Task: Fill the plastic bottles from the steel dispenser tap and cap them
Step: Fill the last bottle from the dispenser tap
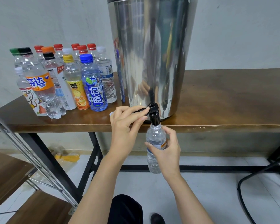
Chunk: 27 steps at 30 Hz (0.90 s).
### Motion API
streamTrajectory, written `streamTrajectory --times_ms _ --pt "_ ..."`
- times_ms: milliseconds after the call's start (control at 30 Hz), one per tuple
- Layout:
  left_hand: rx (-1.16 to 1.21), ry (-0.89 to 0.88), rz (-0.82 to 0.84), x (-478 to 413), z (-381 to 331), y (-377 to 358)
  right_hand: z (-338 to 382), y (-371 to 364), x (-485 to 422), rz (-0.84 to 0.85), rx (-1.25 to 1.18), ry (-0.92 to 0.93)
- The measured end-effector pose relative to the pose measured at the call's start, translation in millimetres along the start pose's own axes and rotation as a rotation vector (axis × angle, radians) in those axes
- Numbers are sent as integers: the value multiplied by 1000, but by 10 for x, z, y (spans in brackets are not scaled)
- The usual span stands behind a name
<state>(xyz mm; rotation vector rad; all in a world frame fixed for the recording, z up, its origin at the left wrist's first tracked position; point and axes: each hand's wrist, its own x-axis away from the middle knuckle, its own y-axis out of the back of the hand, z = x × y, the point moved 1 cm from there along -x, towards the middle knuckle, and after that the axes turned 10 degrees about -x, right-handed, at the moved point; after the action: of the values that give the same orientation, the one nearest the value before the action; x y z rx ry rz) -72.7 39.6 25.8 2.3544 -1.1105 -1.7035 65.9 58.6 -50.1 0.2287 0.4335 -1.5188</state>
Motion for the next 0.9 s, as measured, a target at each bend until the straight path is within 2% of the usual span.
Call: streamTrajectory --times_ms 267,467,700,800,900 --pt "-85 -71 64 -35 88 46 -21 -19 -3 5 -19 -19" --pt "-146 -161 -2 -70 92 114 -50 -27 10 -1 -18 -33" --pt "-256 -263 9 -252 51 199 0 -9 -9 2 -24 -21" --pt "-276 -268 83 -487 -146 207 15 -7 -12 7 -27 -30" --pt "-229 -197 176 -652 -293 150 17 -8 -6 11 -36 -44"
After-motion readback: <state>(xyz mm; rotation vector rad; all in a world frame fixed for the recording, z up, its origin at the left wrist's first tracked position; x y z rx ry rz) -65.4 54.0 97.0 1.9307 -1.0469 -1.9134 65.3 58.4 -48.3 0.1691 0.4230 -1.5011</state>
